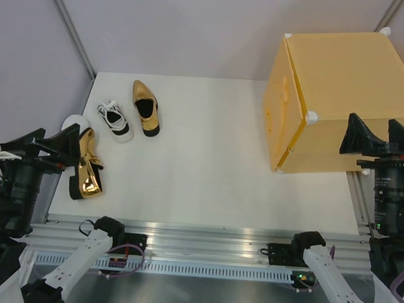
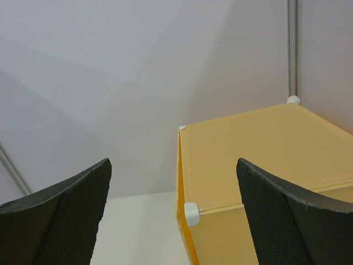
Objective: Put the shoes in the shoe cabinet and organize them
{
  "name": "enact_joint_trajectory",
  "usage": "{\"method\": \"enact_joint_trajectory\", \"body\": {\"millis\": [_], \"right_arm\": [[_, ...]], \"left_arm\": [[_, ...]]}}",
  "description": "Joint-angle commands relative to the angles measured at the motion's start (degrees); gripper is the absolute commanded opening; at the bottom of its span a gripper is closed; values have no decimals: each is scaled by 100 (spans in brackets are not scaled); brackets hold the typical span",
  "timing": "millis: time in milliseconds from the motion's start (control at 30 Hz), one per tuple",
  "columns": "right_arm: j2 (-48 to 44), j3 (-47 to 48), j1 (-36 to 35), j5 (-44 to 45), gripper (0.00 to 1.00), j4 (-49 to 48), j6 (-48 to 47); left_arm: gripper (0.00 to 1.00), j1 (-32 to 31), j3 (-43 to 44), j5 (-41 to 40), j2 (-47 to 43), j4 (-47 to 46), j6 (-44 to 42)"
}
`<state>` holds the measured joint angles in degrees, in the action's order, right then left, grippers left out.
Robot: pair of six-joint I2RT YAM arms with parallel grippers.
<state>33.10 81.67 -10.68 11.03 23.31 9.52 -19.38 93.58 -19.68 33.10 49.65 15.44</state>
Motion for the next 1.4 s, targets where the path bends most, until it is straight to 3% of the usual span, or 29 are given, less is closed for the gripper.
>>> {"method": "enact_joint_trajectory", "body": {"millis": [0,667,1133,1367], "right_arm": [[135,-177,-5,40,98,103,401],[1954,358,-13,-206,98,2194,437],[2438,939,-13,-838,94,2626,525],[2640,1185,-22,-1630,92,2723,472]], "left_arm": [[100,-22,-59,-36,-32,10,222],[100,-22,-1035,728,-146,194,776],[100,-22,-1351,1379,-120,792,1031],[100,-22,-1606,1546,-85,933,1093]]}}
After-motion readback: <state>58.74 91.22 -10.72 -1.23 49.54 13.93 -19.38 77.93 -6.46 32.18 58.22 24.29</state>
